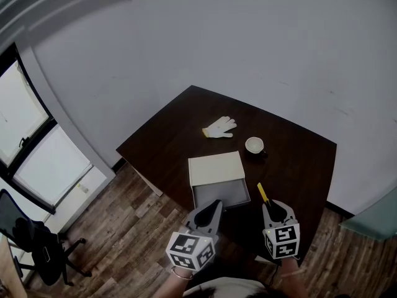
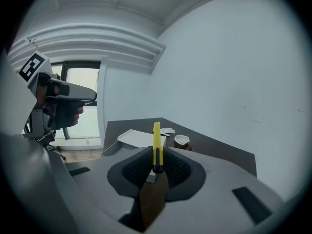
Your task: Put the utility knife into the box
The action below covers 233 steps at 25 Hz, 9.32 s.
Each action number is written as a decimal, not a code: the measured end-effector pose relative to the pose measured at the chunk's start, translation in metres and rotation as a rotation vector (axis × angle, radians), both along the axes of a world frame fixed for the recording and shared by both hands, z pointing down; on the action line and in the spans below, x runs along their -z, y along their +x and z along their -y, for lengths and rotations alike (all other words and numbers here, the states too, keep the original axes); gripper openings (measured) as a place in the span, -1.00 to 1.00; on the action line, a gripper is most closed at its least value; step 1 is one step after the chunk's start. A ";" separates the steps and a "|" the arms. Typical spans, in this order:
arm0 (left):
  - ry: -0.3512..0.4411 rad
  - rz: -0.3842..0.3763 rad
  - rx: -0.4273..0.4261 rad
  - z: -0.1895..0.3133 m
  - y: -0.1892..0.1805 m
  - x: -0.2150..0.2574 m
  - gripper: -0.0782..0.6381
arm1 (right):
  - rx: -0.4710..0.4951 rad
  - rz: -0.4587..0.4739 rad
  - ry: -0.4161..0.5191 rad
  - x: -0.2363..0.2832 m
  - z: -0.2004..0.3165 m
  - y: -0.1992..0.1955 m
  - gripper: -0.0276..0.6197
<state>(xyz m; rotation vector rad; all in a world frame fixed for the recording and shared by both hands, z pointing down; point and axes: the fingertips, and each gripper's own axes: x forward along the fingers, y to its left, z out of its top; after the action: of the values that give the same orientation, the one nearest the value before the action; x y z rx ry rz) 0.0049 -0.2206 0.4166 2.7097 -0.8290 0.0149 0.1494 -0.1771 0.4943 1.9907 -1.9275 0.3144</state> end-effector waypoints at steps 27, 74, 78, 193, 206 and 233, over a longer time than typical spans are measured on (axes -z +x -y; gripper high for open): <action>-0.025 -0.004 0.152 0.062 -0.073 -0.004 -0.73 | 0.281 -0.112 -0.099 -0.023 0.093 -0.081 -0.69; -0.062 0.051 0.449 0.113 -0.098 -0.020 -0.73 | 0.734 -0.317 -0.401 -0.165 0.170 -0.091 -0.69; -0.071 0.055 0.464 0.115 -0.102 -0.023 -0.73 | 0.748 -0.318 -0.433 -0.175 0.174 -0.092 -0.69; 0.064 0.101 0.145 0.066 -0.002 0.036 -0.73 | 0.216 0.110 0.163 0.075 0.094 -0.034 -0.89; 0.077 0.116 0.119 0.063 0.012 0.040 -0.73 | 0.186 0.121 0.213 0.092 0.087 -0.019 -0.90; 0.056 0.103 0.142 0.078 0.024 0.030 -0.73 | 0.162 0.117 0.187 0.088 0.099 -0.002 -0.90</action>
<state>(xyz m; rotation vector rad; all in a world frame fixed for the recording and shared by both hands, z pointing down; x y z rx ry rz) 0.0294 -0.2989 0.3865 2.7141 -1.0651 0.1023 0.1477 -0.2762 0.4066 1.9501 -2.2510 0.2190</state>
